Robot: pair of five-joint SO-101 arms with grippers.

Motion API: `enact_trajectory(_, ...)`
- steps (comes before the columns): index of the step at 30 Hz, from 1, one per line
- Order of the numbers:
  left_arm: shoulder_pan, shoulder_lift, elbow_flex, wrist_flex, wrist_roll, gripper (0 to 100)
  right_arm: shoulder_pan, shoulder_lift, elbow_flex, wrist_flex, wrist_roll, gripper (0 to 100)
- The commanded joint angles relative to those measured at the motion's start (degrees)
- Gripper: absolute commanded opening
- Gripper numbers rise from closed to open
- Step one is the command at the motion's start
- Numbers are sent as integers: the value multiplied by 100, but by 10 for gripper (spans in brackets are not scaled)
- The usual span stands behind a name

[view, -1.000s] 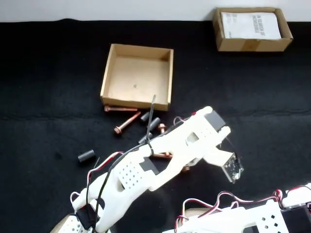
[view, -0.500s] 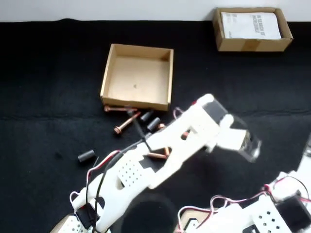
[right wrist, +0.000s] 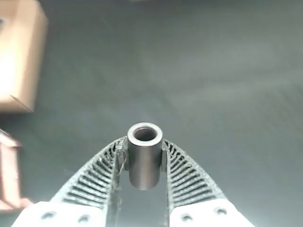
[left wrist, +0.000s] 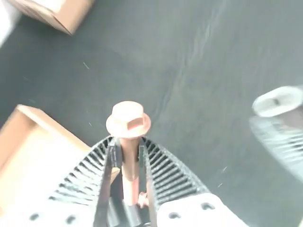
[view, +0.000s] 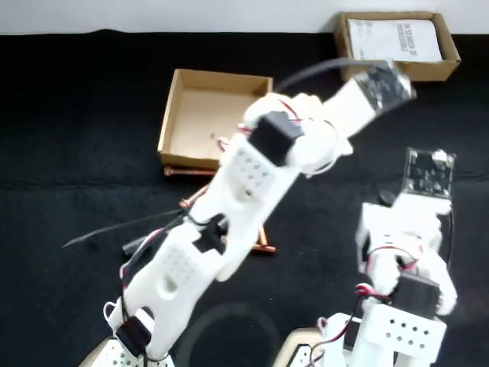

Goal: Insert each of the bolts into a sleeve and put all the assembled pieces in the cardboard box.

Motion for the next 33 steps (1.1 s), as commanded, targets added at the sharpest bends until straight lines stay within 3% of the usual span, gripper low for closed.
enact_trajectory(1,-40,-1622,338,35,642,8,-1042,-119,-57,-646,-747,6)
enact_trajectory(5,-136,-3134,1499,44,1116,8,-2044,-127,-84,-778,-1064,6)
enact_trajectory(15,-919,-6466,5376,-70,1099,8,-3670,-127,-84,-778,-1099,6)
enact_trajectory(18,-1068,-6888,6334,-624,1099,8,-4286,-127,-119,-866,-1099,6)
enact_trajectory(25,-1174,-7336,8585,-3024,1108,8,-5262,-127,-646,-971,-1240,7)
enact_trajectory(33,-593,-7380,9059,-3262,1292,8,-5191,-119,-681,-963,-1574,7)
